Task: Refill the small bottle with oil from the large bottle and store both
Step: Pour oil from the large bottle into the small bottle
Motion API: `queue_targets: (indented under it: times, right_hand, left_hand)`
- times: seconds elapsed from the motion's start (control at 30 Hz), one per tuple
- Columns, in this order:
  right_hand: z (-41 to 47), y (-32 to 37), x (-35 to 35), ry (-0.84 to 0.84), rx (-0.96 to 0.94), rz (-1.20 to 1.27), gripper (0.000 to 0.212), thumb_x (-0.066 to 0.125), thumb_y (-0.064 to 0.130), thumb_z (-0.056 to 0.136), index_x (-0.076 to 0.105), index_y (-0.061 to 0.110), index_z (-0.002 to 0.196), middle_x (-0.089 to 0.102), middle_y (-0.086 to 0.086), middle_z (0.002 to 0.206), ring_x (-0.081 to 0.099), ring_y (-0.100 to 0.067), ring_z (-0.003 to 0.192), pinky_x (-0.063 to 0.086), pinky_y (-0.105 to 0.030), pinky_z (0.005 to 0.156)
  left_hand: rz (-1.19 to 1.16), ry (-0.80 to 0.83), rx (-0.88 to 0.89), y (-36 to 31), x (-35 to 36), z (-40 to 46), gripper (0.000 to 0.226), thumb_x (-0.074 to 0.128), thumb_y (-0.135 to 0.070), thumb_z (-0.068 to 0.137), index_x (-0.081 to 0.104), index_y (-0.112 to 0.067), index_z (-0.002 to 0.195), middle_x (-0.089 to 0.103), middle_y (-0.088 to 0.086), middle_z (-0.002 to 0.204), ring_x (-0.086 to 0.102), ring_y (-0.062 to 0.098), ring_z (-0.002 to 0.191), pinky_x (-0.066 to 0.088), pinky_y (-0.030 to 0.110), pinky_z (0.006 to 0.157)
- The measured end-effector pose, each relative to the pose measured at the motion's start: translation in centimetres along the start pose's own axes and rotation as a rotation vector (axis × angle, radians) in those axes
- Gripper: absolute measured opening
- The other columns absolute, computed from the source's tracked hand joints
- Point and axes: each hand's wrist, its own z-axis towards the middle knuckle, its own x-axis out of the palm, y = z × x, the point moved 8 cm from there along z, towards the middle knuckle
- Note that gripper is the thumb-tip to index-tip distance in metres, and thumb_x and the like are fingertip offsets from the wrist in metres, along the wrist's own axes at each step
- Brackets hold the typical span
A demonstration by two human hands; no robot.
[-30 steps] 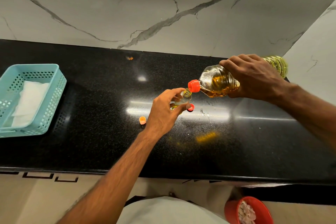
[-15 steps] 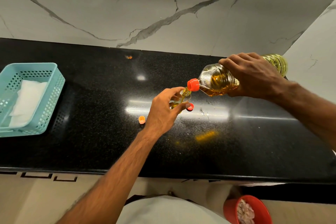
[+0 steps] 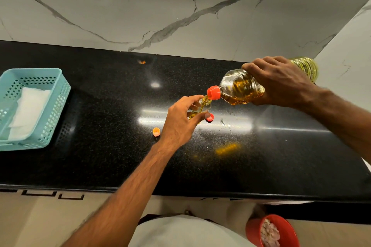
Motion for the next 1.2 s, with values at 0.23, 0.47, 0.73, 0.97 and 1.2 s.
queue_targets:
  times: [0.23,0.47,0.73,0.97,1.2]
  right_hand:
    - [0.07,0.08,0.04,-0.006,-0.008,0.004,0.098,0.091,0.043,0.053,0.049,0.001,0.131,0.063,-0.024,0.114,0.064,-0.042,0.094,0.051,-0.050,0.083]
    - [0.17,0.05,0.17,-0.001,-0.011,0.004,0.098,0.090,0.044,0.054,0.048,0.001,0.132,0.063,-0.024,0.115,0.063,-0.042,0.095,0.051,-0.049,0.084]
    - [0.36,0.00,0.04,-0.007,-0.014,-0.007,0.098,0.091,0.043,0.053,0.048,0.002,0.131,0.063,-0.024,0.114,0.064,-0.042,0.093,0.051,-0.049,0.083]
    - [0.37,-0.04,0.25,-0.001,-0.011,-0.010,0.099,0.090,0.045,0.054,0.047,0.003,0.133,0.062,-0.023,0.116,0.063,-0.042,0.096,0.051,-0.050,0.084]
    - [0.28,-0.04,0.24,0.002,-0.007,-0.018,0.099,0.089,0.047,0.055,0.046,0.004,0.133,0.062,-0.021,0.117,0.062,-0.040,0.097,0.050,-0.047,0.085]
  left_hand:
    - [-0.002,-0.003,-0.001,0.14,-0.11,0.00,0.046,0.073,-0.034,0.079,0.059,-0.022,0.122,0.060,-0.010,0.108,0.059,0.011,0.102,0.052,0.030,0.088]
    - [0.007,-0.009,-0.001,0.13,-0.23,0.01,0.045,0.074,-0.030,0.080,0.060,-0.021,0.122,0.060,-0.009,0.108,0.060,0.013,0.103,0.054,0.039,0.090]
    - [0.006,-0.007,-0.008,-0.06,-0.32,0.04,0.045,0.074,-0.028,0.080,0.060,-0.020,0.122,0.063,-0.004,0.110,0.060,0.014,0.103,0.054,0.039,0.091]
    - [0.006,-0.008,-0.012,-0.12,-0.41,0.01,0.045,0.074,-0.026,0.080,0.060,-0.020,0.122,0.063,-0.001,0.113,0.060,0.012,0.102,0.054,0.036,0.091]
    - [-0.010,-0.018,-0.014,-0.20,-0.52,-0.15,0.045,0.075,-0.026,0.079,0.061,-0.020,0.121,0.063,-0.005,0.109,0.061,0.010,0.099,0.055,0.037,0.090]
